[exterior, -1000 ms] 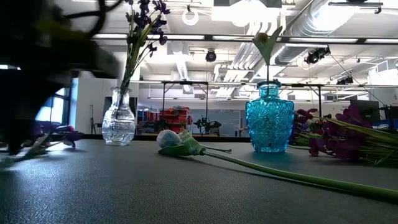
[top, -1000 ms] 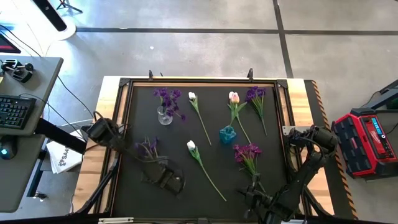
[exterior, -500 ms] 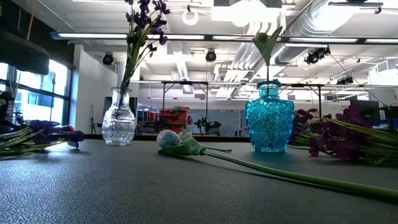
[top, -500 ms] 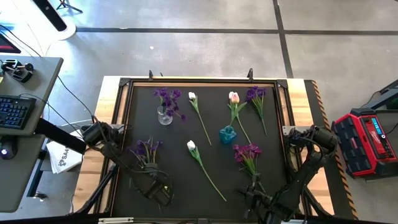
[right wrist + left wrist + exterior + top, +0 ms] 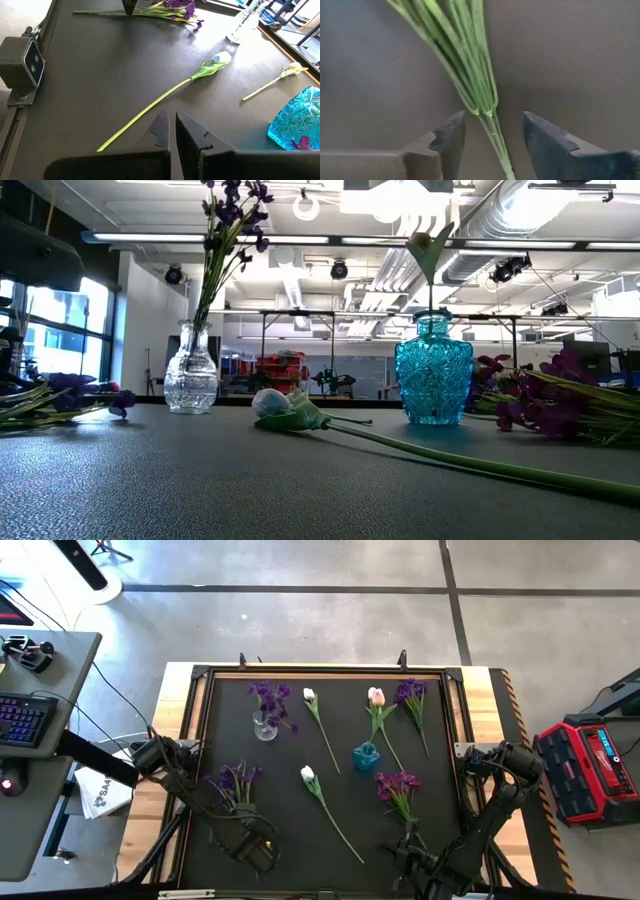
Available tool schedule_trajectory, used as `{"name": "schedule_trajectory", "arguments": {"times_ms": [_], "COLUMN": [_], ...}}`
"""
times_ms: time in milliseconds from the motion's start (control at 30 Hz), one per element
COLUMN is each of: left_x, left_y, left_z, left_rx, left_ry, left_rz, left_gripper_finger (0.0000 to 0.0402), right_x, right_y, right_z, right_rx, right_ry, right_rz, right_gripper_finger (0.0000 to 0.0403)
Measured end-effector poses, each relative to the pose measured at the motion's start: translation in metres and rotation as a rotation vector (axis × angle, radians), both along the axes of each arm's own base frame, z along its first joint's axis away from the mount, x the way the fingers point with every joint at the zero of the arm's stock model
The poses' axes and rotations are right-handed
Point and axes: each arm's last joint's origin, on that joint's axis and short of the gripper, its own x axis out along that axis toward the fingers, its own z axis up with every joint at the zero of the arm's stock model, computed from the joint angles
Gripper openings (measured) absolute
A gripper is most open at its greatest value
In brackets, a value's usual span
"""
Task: Sort flowers into vase by color
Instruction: Put the bottom purple flowers into the transparent vase
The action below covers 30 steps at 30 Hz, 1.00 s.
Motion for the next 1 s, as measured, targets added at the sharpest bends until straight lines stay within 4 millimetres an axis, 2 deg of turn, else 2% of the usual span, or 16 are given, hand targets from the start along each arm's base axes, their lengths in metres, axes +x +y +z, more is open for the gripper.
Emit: {"name": "schedule_trajectory", "arguments": {"times_ms": [167,333,500,833,1000], "left_x": [-0.009,-0.012,-0.011,-0.014,-0.020], "left_y": [-0.003,-0.003,-0.004,-0.004,-0.004], "left_z": [-0.009,-0.016,-0.016,-0.008,0.007], "left_rx": [-0.028,-0.029,-0.034,-0.055,-0.007], "left_ry": [0.031,-0.021,-0.028,-0.045,-0.129], "left_rz": [0.040,0.053,0.048,-0.054,-0.127], "left_gripper_finger": [0.0210,0.0197,0.0149,0.0013,0.0008], "right_x": [0.000,0.000,0.000,0.000,0.000], "right_y": [0.000,0.000,0.000,0.001,0.002], "right_z": [0.000,0.000,0.000,-0.001,-0.001], "right_rx": [0.002,0.002,0.002,0.037,0.050], "right_ry": [-0.001,-0.002,-0.003,0.057,0.053], "right_rz": [0.000,0.000,0.000,0.020,0.021], "right_gripper_finger": [0.0000,0.0000,0.0000,0.0000,0.0000]}}
